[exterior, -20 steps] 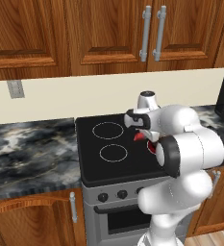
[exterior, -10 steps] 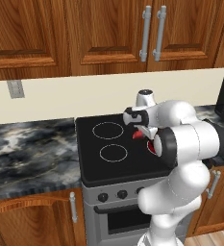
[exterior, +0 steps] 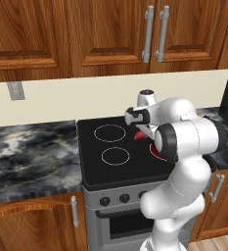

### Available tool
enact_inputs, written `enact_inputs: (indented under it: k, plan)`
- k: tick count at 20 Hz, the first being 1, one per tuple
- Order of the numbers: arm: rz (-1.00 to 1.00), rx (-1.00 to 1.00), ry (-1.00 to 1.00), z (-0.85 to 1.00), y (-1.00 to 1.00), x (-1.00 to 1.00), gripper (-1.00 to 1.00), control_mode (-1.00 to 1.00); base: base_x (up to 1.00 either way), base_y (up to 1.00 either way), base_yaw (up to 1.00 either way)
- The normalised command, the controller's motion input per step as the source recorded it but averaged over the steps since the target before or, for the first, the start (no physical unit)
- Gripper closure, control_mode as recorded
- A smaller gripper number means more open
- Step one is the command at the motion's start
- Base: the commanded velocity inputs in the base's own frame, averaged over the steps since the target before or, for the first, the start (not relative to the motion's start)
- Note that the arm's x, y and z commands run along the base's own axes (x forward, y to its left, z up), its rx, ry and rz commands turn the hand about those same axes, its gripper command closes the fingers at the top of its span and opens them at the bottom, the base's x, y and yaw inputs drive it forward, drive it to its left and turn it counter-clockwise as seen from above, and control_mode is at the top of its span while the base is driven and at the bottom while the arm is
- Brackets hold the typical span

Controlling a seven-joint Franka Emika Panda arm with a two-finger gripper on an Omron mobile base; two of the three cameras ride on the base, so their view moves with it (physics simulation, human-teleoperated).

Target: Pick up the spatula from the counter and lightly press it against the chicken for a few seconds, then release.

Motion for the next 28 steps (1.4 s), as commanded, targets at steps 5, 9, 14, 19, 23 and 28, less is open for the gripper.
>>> enact_inputs:
  k: [5, 9, 14, 19, 23, 28]
  plan:
    - [0.00, 0.00, 0.03, -0.21, -0.02, 0.03, 1.00, -1.00, 0.00, 0.00, 0.00]
    - [0.00, 0.02, 0.04, -0.28, 0.00, -0.01, 1.00, -1.00, 0.00, 0.00, 0.00]
    - [0.00, 0.03, 0.04, -0.30, 0.00, -0.03, 1.00, -1.00, 0.00, 0.00, 0.00]
    - [0.00, 0.04, 0.05, -0.32, 0.00, -0.01, 1.00, -1.00, 0.00, 0.00, 0.00]
    - [0.00, 0.04, 0.06, -0.31, 0.00, 0.00, 1.00, -1.00, 0.00, 0.00, 0.00]
    - [0.00, 0.03, 0.05, -0.27, 0.00, 0.00, 1.00, -1.00, 0.00, 0.00, 0.00]
